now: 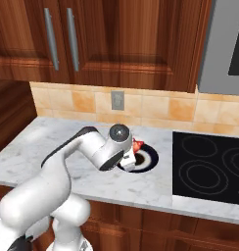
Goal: Place the fish on the top rack of the oven, and slide the tray back inside. Close the oven door.
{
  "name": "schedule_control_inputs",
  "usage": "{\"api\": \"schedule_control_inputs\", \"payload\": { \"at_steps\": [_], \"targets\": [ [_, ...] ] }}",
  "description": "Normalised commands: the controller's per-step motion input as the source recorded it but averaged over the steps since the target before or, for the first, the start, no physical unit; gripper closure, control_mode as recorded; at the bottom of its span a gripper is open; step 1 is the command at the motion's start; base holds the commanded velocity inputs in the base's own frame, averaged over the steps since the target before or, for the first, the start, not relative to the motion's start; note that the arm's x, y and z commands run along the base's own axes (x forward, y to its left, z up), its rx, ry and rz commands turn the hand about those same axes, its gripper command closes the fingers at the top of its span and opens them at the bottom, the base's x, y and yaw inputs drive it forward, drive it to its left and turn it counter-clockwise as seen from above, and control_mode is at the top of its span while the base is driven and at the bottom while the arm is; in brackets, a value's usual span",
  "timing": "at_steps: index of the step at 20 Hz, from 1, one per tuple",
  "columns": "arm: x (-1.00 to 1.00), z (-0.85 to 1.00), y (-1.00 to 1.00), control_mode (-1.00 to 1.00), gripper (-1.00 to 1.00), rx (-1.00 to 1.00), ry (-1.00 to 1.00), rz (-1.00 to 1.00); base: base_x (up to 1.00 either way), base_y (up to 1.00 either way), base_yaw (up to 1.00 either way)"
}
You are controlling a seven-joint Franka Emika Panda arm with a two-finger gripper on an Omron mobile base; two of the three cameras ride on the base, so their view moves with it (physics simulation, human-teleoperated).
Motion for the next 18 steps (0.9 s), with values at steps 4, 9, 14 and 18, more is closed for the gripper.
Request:
{"api": "schedule_control_inputs", "payload": {
  "at_steps": [4, 9, 14, 18],
  "targets": [
    [-0.74, 0.78, 0.54, -1.0, 1.0, -0.09, -0.15, 0.19, 0.0, 0.0, 0.0],
    [-0.59, 0.69, 0.4, -1.0, 1.0, -0.04, 0.06, 0.17, 0.0, 0.0, 0.0],
    [-0.32, 0.53, 0.41, -1.0, 1.0, -0.07, 0.18, 0.16, 0.0, 0.0, 0.0],
    [0.01, 0.07, 0.03, -1.0, 1.0, 0.0, 0.21, 0.1, 0.0, 0.0, 0.0]
  ]
}}
